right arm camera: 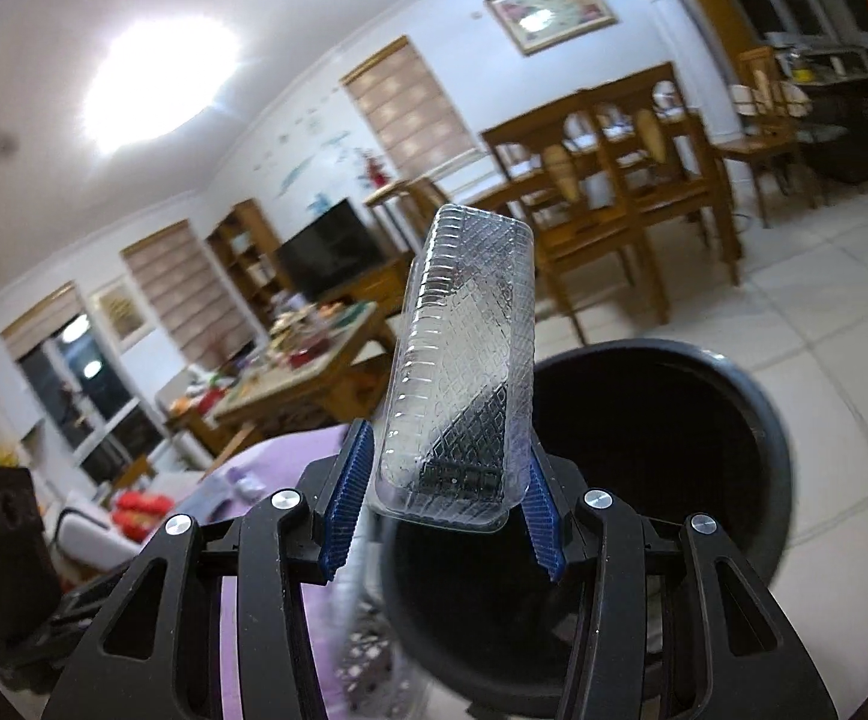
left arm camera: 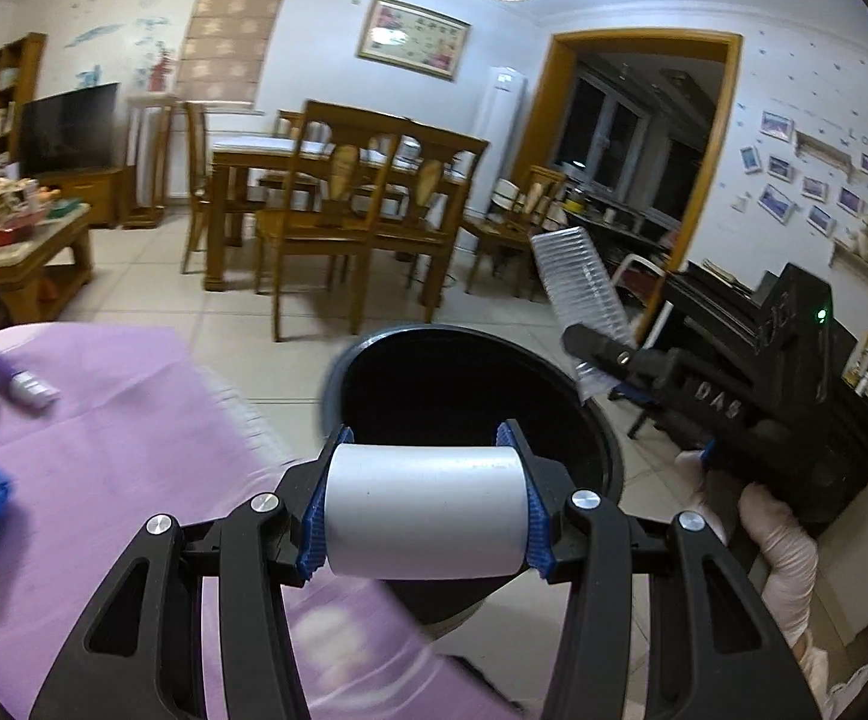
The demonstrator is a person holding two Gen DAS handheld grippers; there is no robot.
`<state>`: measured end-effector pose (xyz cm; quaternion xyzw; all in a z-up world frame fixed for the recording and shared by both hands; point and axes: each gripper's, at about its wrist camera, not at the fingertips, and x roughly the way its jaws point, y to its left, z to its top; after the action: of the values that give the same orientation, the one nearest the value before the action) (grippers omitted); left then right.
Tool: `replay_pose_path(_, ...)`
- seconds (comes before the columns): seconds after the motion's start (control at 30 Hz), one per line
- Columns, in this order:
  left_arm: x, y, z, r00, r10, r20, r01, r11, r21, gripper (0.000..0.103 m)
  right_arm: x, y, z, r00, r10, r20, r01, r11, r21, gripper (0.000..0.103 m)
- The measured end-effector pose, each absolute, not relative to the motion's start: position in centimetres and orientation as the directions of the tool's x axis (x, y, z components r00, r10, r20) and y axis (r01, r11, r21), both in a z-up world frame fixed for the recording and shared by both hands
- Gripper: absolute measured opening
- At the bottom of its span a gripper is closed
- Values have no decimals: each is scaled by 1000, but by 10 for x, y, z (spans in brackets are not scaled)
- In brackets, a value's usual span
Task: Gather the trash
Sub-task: 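Carry the roll and tray over the black bin and open both tools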
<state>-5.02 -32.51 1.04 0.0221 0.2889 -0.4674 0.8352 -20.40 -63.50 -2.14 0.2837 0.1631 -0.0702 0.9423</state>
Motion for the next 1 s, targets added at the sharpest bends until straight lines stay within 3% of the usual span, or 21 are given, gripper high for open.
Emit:
replay_pose_path(0.37,-35,-418,-29,304,-724,-619,832,519,-198,49,-210,-701,-70,896,-83,-436,331,779,533,48)
replay_pose_path(0.83,-31,-439,-52,278,-655,-703,825,537,-175,50,-178,-688,-81,872,-67,-484,351,775,526,50)
replay_pose_path(0.93,-30,-441,-50,296,-642,-708,820,551,-157,51,-180,-681,-79,871,-71,-486,356,774,524,51)
replay_pose_path(1.0,-30,-441,-48,305,-637,-707,813,562,-155,62,-179,-679,-78,871,-75,-485,358,773,523,55)
